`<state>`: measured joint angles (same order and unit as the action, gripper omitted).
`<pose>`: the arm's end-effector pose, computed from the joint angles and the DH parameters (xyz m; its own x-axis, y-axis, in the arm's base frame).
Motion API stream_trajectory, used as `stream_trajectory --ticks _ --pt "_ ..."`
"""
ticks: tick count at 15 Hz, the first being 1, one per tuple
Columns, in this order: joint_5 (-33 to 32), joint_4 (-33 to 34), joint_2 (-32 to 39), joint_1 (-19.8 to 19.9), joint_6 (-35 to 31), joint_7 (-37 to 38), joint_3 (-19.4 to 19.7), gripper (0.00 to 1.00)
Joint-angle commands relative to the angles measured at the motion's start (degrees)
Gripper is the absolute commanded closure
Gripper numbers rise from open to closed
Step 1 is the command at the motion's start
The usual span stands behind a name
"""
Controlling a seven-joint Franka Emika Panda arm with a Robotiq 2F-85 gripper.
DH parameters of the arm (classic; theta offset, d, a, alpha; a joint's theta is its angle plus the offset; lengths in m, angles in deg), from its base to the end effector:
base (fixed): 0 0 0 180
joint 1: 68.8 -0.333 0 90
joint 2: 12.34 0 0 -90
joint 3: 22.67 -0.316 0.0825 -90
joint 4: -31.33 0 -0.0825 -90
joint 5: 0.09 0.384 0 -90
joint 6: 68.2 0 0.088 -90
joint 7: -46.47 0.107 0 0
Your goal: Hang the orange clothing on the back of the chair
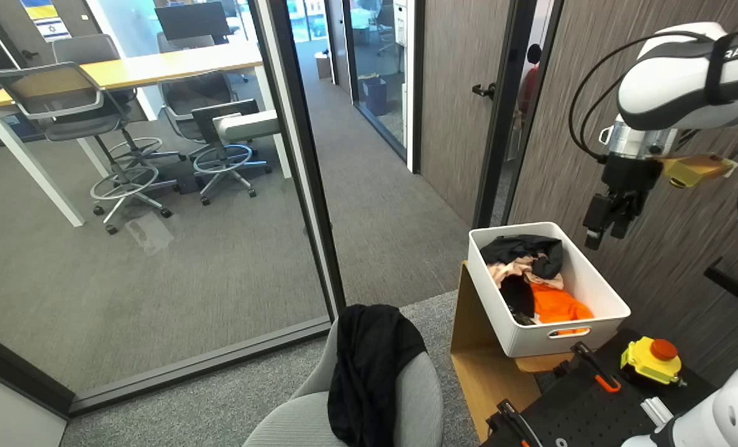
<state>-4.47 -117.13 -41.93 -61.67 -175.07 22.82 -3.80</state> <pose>0.3205 -0.1593 0.4024 0.9837 0.0632 -0.1683 0.0330 -0.9838 -0.1764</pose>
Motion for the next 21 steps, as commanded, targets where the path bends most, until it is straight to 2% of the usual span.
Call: stream_trajectory --ticks 1,4,7,10,14,17,21 --pt "-2.09 1.03 9.65 1.92 -9.02 -1.36 0.74 0.00" --pt "-1.97 1.98 17.88 2.88 -15.40 -3.65 1.66 0.00" --pt "1.22 3.61 27.27 3.63 -22.08 -8.39 2.45 0.00" --pt "4.96 6.30 36.07 5.60 -26.50 -13.27 1.52 0.00" --pt "9.95 10.73 46.84 10.03 -31.50 -18.52 -1.87 0.00" --pt "12.75 13.98 53.83 14.25 -34.38 -21.64 -5.81 0.00" --pt "12.12 18.46 61.63 18.18 -37.18 -22.10 -9.65 0.00"
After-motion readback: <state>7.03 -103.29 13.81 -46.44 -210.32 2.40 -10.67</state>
